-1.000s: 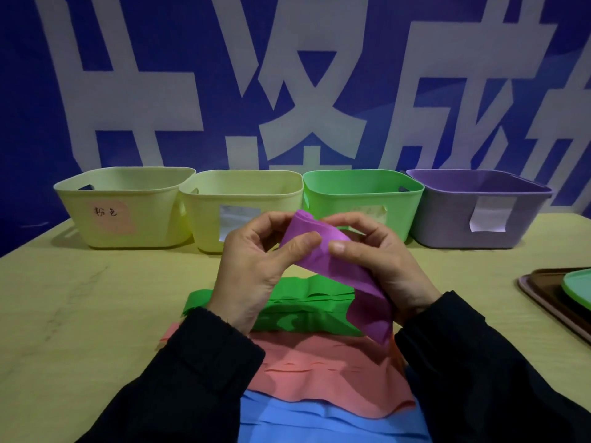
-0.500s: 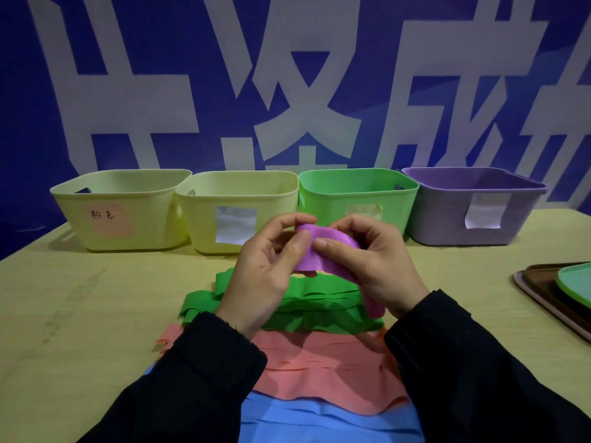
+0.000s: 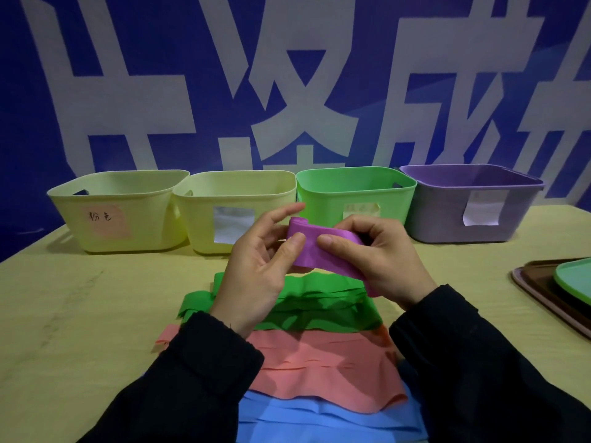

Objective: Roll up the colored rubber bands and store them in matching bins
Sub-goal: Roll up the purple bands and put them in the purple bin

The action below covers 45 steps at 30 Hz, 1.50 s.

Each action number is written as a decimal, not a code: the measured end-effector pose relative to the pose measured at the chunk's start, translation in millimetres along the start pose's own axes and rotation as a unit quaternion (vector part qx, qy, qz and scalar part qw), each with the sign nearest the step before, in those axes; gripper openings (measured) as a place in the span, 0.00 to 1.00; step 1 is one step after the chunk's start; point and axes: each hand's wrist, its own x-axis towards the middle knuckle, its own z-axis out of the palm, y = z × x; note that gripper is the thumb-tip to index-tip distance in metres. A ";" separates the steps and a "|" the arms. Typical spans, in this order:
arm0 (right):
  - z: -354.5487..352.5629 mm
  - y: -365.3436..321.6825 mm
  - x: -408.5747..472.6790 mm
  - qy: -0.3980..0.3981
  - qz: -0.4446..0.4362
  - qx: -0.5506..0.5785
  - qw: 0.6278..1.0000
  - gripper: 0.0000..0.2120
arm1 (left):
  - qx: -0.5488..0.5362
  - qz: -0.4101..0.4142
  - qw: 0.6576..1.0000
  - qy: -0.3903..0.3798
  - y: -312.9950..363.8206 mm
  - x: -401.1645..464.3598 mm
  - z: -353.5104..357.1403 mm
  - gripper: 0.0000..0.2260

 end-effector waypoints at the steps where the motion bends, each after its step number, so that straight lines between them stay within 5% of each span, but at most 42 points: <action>1: 0.3 0.4 -0.3 -0.002 0.002 -0.004 1.000 0.08 | 0.000 0.000 1.000 -0.004 -0.6 -0.4 -0.1 0.12; 13: -19.5 -1.7 -0.7 -0.102 0.110 0.033 0.988 0.09 | 0.003 -0.005 0.999 0.037 0.8 5.0 -8.2 0.16; 20: -23.2 -1.7 1.0 -0.037 0.047 0.038 0.997 0.09 | -0.011 0.011 0.999 0.046 2.5 4.2 -10.2 0.15; 25: -21.0 2.4 -0.3 -0.059 0.074 0.041 0.995 0.09 | -0.001 0.022 0.999 0.045 2.1 2.9 -8.2 0.07; 32: -24.2 11.0 5.1 0.000 0.106 0.133 0.985 0.11 | -0.018 0.005 0.997 0.080 1.3 5.0 -9.2 0.15; 45: -17.0 18.7 6.6 0.047 0.114 0.220 0.968 0.13 | 0.008 0.023 0.998 0.056 -0.9 1.9 -5.9 0.08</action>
